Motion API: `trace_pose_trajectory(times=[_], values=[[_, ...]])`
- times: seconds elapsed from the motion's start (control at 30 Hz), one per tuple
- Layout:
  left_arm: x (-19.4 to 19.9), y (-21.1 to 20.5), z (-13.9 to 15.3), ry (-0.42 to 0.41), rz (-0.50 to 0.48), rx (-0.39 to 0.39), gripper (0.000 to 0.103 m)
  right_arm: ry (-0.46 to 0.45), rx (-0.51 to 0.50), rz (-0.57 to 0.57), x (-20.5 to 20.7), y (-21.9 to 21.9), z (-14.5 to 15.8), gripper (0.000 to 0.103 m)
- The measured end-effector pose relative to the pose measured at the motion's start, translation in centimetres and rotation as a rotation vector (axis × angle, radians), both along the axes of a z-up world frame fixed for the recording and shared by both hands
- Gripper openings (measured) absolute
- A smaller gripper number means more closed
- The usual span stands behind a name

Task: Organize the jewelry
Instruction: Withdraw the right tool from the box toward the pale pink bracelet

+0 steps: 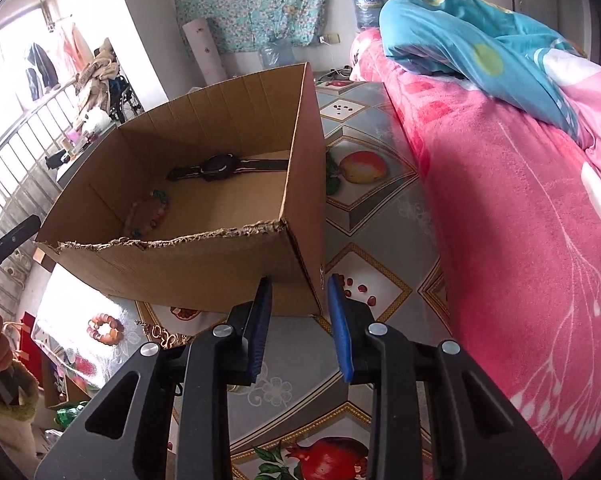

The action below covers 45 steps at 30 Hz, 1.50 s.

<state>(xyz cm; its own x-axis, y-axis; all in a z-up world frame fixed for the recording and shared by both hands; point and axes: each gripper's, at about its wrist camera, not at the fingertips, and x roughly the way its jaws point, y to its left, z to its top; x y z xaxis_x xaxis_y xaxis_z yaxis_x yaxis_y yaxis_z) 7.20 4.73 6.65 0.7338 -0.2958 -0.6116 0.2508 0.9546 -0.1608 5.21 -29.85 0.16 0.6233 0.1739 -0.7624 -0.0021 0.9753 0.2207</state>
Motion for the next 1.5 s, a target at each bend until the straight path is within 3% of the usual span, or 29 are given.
trace_pose_trajectory(times=[0.5, 0.63, 0.7, 0.87, 1.1, 1.5], values=[[0.0, 0.0, 0.0, -0.002, -0.002, -0.002, 0.025, -0.003, -0.013, -0.009, 0.0, 0.1, 0.1, 0.028], [-0.4, 0.0, 0.5, -0.037, 0.001, -0.008, 0.025, -0.021, -0.001, -0.013, -1.1, 0.4, 0.3, 0.029], [-0.9, 0.0, 0.9, -0.058, -0.002, -0.015, 0.029, -0.034, 0.015, -0.002, -2.1, 0.8, 0.4, 0.033], [-2.9, -0.2, 1.5, -0.115, -0.019, 0.002, 0.037, -0.105, 0.022, 0.012, -5.6, 2.8, 0.5, 0.059], [-6.3, -0.9, 0.2, -0.118, -0.041, 0.062, 0.043, -0.132, -0.013, 0.024, -9.2, 6.5, -1.1, 0.071], [-8.3, -3.6, -6.2, 0.067, -0.087, 0.117, 0.046, -0.097, -0.048, -0.029, -10.6, 8.3, -3.1, 0.077]])
